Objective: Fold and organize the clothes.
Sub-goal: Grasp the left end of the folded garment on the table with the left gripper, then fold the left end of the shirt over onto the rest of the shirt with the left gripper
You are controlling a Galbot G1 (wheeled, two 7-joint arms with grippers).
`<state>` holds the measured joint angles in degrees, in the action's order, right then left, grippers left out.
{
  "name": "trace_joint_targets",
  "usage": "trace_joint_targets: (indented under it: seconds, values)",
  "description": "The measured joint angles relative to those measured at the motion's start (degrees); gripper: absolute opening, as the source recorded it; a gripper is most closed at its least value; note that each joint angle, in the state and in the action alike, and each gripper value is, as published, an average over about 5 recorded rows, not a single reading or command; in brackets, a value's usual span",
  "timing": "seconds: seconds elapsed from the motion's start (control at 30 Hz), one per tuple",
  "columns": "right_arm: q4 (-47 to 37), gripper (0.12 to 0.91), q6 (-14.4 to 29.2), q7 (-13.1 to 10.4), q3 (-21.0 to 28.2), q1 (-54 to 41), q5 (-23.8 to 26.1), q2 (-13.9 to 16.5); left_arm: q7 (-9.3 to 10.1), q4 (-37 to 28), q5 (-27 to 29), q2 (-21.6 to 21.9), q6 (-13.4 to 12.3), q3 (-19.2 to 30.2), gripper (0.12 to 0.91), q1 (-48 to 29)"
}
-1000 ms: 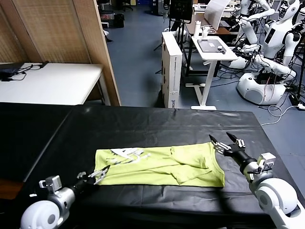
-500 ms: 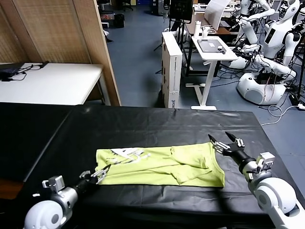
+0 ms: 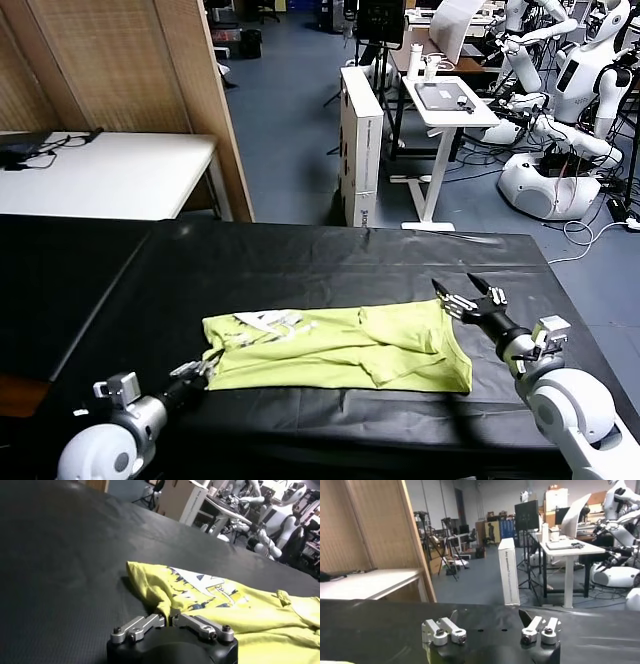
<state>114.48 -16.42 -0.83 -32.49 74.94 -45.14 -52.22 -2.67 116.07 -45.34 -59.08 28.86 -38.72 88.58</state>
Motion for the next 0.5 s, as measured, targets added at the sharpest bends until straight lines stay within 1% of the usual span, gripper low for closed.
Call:
trace_joint_targets:
  seconds: [0.17, 0.33, 0.43, 0.5]
  values:
    - [-0.7, 0.907, 0.1, -0.3, 0.5, -0.7, 0.0, -0.5, -0.19, 0.7, 1.0, 1.6, -0.9, -4.0, 0.186, 1.6]
    - [-0.9, 0.907, 0.2, -0.5, 0.6, -0.6, 0.0, -1.0, -0.57, 0.9, 2.1, 3.3, -2.3, -10.0, 0.186, 4.3]
    - [-0.6, 0.907, 0.6, -0.5, 0.1, 0.0, 0.0, -1.1, 0.13, 1.6, 1.7, 3.3, -2.3, -13.0, 0.186, 5.6]
    - [-0.2, 0.907, 1.3, -0.4, -0.6, 0.7, 0.0, -0.9, 0.87, 2.7, 1.2, 2.7, -1.9, -13.9, 0.186, 5.8]
